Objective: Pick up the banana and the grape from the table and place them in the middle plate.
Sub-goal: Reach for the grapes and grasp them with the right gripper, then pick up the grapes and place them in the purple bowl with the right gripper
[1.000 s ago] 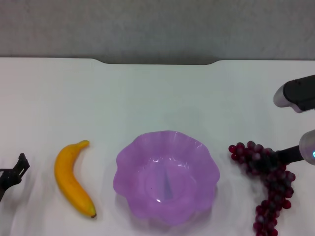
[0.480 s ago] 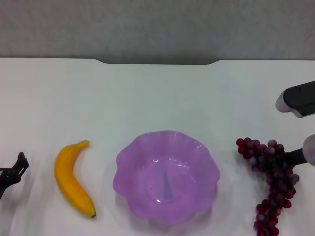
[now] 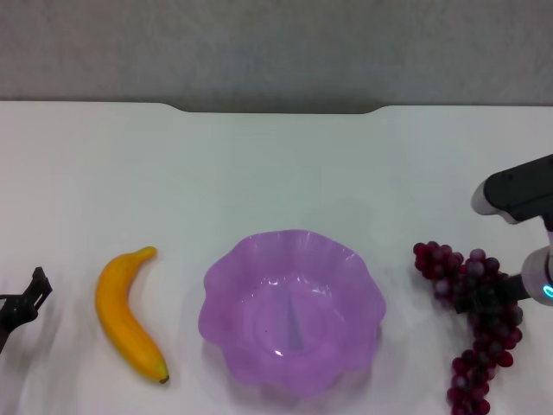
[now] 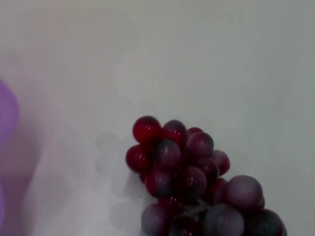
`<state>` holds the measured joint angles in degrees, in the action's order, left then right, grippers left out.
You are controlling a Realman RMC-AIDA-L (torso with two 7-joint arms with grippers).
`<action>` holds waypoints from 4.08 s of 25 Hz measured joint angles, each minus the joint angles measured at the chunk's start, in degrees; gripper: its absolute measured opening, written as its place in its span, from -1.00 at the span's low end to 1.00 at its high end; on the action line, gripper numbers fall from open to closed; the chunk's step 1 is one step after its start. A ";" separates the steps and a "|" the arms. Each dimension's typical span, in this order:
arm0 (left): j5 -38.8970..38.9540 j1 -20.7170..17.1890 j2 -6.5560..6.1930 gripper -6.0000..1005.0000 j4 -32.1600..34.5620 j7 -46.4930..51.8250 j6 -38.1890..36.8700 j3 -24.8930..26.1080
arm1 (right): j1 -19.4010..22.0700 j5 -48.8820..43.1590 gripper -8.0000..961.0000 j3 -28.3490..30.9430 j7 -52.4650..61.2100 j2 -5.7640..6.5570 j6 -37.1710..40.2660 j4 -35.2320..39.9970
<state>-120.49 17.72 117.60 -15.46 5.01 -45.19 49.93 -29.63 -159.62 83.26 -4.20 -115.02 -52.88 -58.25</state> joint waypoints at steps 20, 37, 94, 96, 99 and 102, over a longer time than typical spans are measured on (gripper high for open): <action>2.11 -0.17 -0.20 0.75 0.63 -0.43 -0.16 0.05 | 0.98 0.15 -0.13 -0.70 -0.69 0.08 3.35 -0.37; 2.11 -0.25 -0.09 0.75 0.60 -0.61 -0.04 0.01 | 8.29 0.10 -0.32 -3.75 -0.73 0.10 12.03 -8.10; 2.10 0.06 0.01 0.75 0.61 -0.62 0.02 -0.19 | 15.50 0.56 -0.74 -24.76 -10.79 0.15 58.83 -17.28; 2.01 0.24 0.05 0.75 0.54 -0.62 0.05 -0.37 | 14.87 0.60 -0.74 -26.09 -10.76 0.06 60.05 -16.29; 1.88 0.26 0.08 0.75 0.38 -0.62 0.10 -0.44 | 14.41 0.67 -0.74 -27.68 -10.49 -0.02 60.86 -14.98; 1.91 0.28 0.09 0.75 0.35 -0.61 0.10 -0.44 | 14.04 0.72 -0.75 -28.98 -8.75 -0.09 61.79 -12.87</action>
<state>-118.59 18.00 117.69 -15.11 4.39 -45.08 49.48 -15.59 -158.90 54.28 -12.95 -115.11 8.90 -71.11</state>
